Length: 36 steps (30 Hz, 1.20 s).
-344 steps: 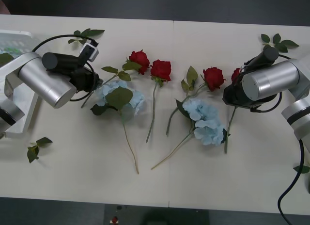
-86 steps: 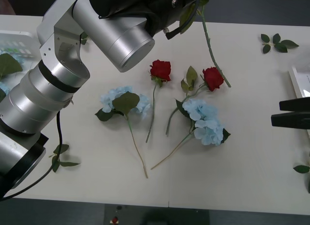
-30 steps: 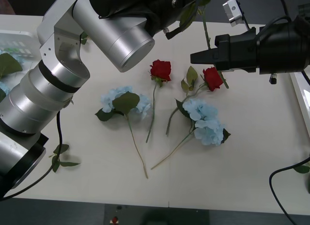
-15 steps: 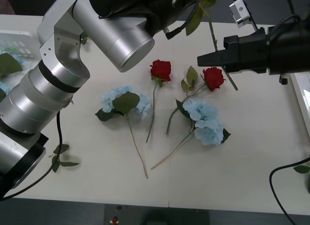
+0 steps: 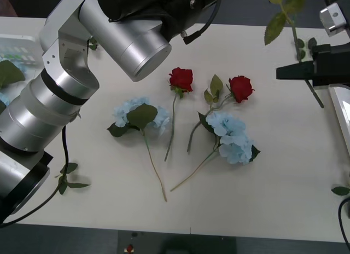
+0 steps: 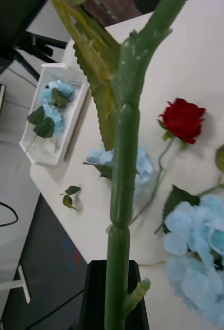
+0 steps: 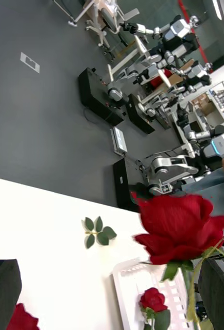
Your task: Put the red flowers into the right box and the blue flowers into the left box
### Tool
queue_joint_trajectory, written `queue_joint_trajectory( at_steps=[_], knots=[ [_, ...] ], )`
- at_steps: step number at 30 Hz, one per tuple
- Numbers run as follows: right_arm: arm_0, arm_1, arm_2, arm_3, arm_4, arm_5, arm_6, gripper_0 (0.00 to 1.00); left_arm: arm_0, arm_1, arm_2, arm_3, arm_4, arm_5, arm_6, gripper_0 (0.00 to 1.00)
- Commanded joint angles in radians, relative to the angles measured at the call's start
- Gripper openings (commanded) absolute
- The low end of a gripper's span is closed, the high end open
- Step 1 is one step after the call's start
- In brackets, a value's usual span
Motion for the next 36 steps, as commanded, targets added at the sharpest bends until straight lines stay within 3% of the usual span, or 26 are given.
queue_joint_trajectory(
  at_steps=[1, 8, 13, 24, 29, 36],
  knots=[
    [0.091, -0.090, -0.084, -0.022, 0.000, 0.001, -0.039, 0.00, 0.053, 0.102, 0.050, -0.161, 0.088, 0.111, -0.003, 1.00],
    [0.214, -0.151, -0.218, -0.022, 0.102, 0.001, -0.037, 0.00, 0.231, 0.244, 0.159, -0.417, 0.297, 0.283, -0.094, 1.00],
    [0.260, -0.181, -0.275, -0.022, 0.270, 0.001, -0.037, 0.00, 0.426, 0.359, 0.225, -0.581, 0.383, 0.345, -0.180, 1.00],
    [0.260, -0.222, -0.262, -0.021, 0.657, -0.010, -0.042, 0.00, 0.794, 0.499, 0.234, -0.699, 0.354, 0.345, -0.227, 1.00],
    [0.257, -0.256, -0.218, 0.070, 0.758, -0.054, -0.037, 0.00, 0.869, 0.503, 0.234, -0.688, 0.328, 0.375, -0.242, 1.00],
    [0.251, -0.325, -0.169, 0.292, 0.772, -0.175, -0.028, 0.00, 0.836, 0.485, 0.165, -0.624, 0.271, 0.476, -0.265, 1.00]
  ],
)
